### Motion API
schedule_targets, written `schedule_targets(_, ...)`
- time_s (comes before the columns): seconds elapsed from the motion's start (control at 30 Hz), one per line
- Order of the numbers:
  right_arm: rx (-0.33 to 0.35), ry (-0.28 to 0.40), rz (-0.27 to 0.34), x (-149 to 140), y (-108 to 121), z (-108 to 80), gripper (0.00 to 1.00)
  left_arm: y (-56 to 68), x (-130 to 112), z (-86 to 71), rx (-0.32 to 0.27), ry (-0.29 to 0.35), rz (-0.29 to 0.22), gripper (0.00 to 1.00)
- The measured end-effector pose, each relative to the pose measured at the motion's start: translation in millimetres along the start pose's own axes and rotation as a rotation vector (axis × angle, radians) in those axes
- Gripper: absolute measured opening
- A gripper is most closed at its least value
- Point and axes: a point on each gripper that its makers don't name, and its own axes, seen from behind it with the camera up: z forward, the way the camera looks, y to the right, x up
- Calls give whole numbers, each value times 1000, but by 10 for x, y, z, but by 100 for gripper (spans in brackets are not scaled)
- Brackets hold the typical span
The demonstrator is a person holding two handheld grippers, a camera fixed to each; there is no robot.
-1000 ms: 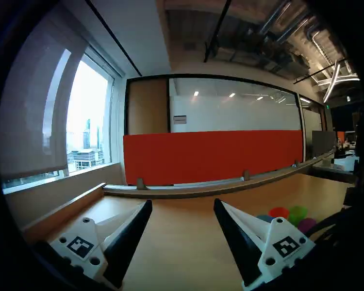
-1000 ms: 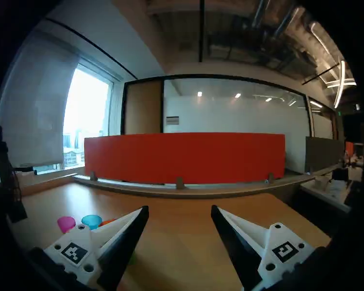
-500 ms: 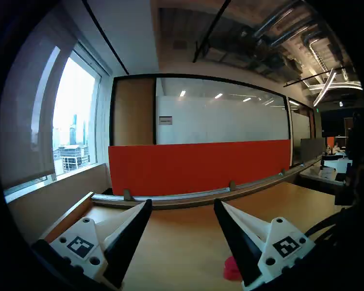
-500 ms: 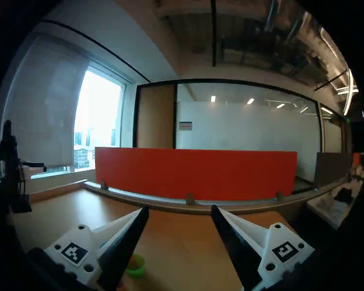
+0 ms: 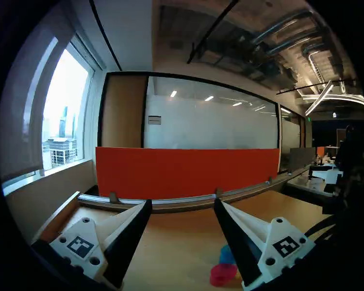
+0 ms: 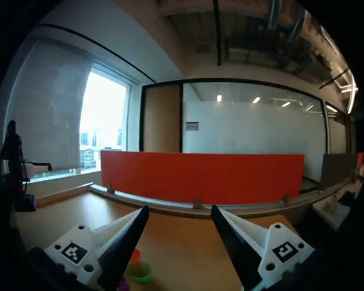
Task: Pour water
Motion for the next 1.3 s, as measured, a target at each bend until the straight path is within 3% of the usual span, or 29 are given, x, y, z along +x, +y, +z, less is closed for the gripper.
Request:
schedule_targets(0.27, 108, -12, 8, 8, -166, 24, 99, 158, -21, 68, -111, -17, -19, 94)
schedule_targets(0.5, 295, -38, 48, 5, -539, -12, 99, 372, -30, 100, -228, -17, -17, 94)
schedule_targets(0.67, 390, -51, 28, -23, -767, -23, 99, 482, -9, 121, -295, -14, -23, 94)
schedule_targets(0.87, 442, -53, -9, -46, -935, 0, 99, 546, -82, 177, -344, -40, -47, 94)
schedule_targets(1.1, 442, -66, -26, -86, -941, 91, 99, 516, -143, 257, -368, -62, -33, 94)
schedule_targets(1.3, 458, -87, -46, -128, -963, 134, 100, 564, -252, 329, -410, -101, -31, 94)
